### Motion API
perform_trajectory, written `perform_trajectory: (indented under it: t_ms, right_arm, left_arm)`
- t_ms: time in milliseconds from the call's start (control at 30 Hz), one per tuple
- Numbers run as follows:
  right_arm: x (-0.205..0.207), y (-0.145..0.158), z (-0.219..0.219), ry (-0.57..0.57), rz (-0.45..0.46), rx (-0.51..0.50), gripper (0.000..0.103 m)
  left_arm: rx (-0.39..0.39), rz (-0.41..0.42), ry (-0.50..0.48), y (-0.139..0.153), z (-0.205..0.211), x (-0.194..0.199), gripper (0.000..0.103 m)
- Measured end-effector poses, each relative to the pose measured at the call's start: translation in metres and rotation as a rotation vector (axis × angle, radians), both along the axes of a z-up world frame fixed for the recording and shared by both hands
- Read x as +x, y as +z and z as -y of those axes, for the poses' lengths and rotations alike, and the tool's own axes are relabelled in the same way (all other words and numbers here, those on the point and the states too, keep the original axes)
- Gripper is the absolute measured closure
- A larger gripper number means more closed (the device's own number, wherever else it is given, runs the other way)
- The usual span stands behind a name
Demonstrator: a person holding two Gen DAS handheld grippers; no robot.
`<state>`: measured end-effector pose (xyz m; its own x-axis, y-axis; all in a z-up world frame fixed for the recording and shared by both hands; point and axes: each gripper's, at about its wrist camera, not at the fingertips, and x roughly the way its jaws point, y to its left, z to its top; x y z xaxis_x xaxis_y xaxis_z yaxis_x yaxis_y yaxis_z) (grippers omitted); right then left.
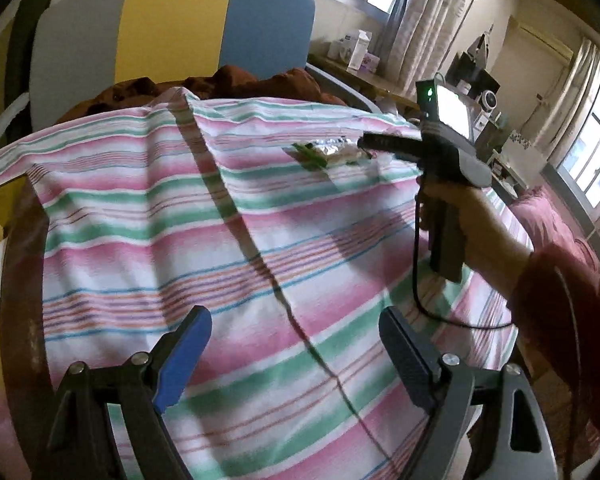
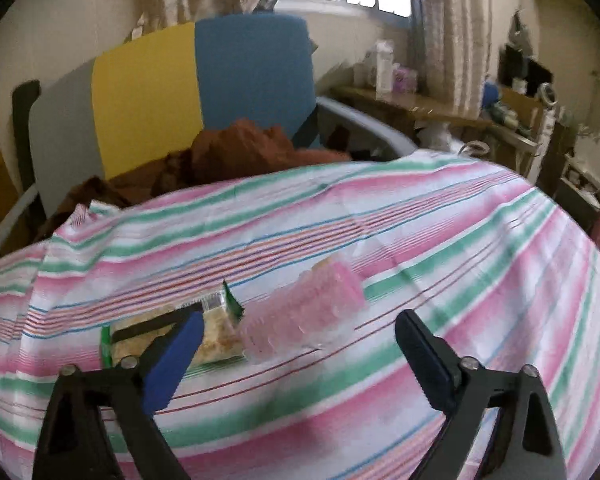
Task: Organize objects
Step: 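Move both open tools back toward the remaining packets, then grasp the cracker packet with the left tool while the right tool grasps the pink roller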
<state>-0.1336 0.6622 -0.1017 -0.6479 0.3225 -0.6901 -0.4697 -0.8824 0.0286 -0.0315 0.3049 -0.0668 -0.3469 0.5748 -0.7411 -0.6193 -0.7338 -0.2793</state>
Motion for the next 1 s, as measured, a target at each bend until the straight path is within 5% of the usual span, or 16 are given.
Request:
perform_trajectory:
  t_ms: [100, 200, 567, 833, 1000]
  right_arm:
    - [0.002, -0.004, 0.004, 0.029, 0.003, -0.01, 0.057]
    - [0.01, -0.003, 0.003, 0.018, -0.023, -0.018, 0.066]
    - [0.075, -0.005, -0.007, -0.043, -0.123, -0.138, 0.07]
    - [0.096, -0.013, -0.02, -0.109, -0.183, -0.226, 0.071]
    - [0.098, -0.02, -0.027, -0.127, -0.192, -0.268, 0.072]
  left_arm:
    - [0.001, -0.004, -0.003, 0.002, -0.012, -0.008, 0.016]
    - [-0.003, -0.025, -0.012, 0.005, -0.03, -0.02, 0.016]
    - [-0.06, -0.13, -0.051, 0.007, -0.115, -0.072, 0.016]
    - [-0.181, -0.194, -0.103, -0.009, -0.183, -0.118, 0.016]
    - [-0.298, -0.247, -0.223, -0.023, -0.22, -0.129, 0.016]
